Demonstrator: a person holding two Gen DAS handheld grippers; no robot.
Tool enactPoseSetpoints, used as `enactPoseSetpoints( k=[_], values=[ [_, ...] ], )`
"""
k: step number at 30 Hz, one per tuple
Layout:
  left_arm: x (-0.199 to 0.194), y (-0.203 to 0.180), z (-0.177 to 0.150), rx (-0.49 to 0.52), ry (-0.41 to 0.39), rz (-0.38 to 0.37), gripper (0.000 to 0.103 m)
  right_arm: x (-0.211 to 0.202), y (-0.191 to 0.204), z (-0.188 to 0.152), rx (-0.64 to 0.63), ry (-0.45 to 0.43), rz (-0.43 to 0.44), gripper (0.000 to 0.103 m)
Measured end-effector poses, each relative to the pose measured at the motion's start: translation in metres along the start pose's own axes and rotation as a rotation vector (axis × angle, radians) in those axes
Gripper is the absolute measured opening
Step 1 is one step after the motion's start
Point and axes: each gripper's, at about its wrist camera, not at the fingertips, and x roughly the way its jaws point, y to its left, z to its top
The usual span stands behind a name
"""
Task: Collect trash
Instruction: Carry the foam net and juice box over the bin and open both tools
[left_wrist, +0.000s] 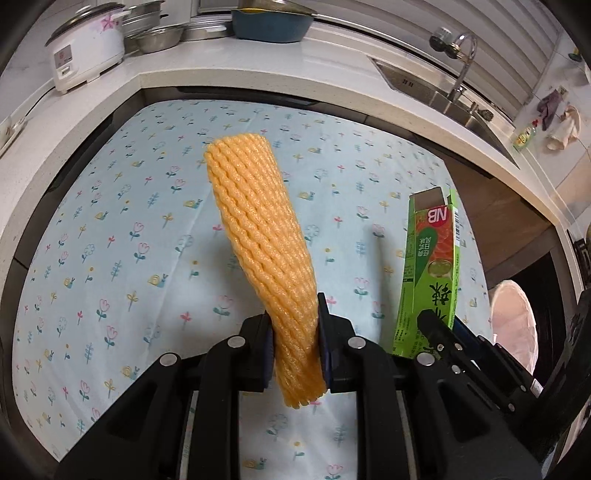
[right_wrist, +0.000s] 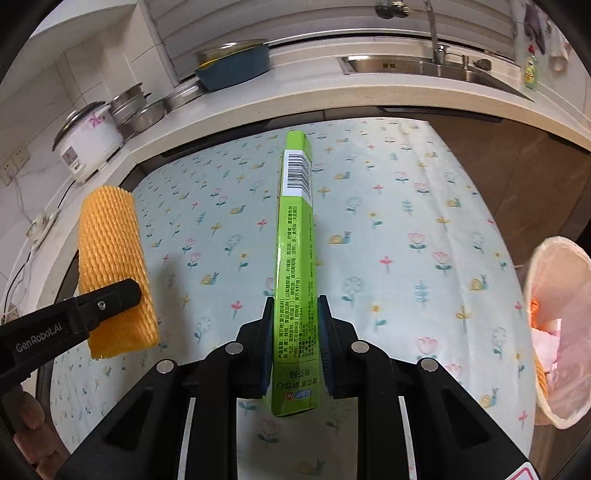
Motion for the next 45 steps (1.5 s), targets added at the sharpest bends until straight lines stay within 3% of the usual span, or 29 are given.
enactPoseSetpoints(
  k=[18,26,37,38,41,45],
  values=[
    [-0.032,-0.185,-0.049,0.309,-0.020,-0.125,0.019,-0.121,-0.150,-0.030,0.213,-0.155,-0.094,0.020],
    [-0.035,-0.262,-0.072,0.460,-0.008,-0.203,0.019,-0.156,-0.218,-0.051,0.327,-0.196,-0.157,0.020],
    [-0.022,-0.327,-0.083,0.569,0.019,-0.287,0.021,-0.179,-0.282,-0.075,0.446,-0.223,-0.215,0.020],
    [-0.022,-0.332,-0.082,0.575,0.018,-0.294,0.022,-0.179,-0.284,-0.076,0.450,-0.223,-0.217,0.020],
    [-0.021,-0.340,-0.077,0.570,0.014,-0.310,0.046,-0.177,-0.290,-0.077,0.462,-0.220,-0.219,0.020],
    [-0.023,-0.343,-0.070,0.554,-0.021,-0.318,0.051,-0.172,-0.295,-0.077,0.466,-0.212,-0.219,0.020]
  ],
)
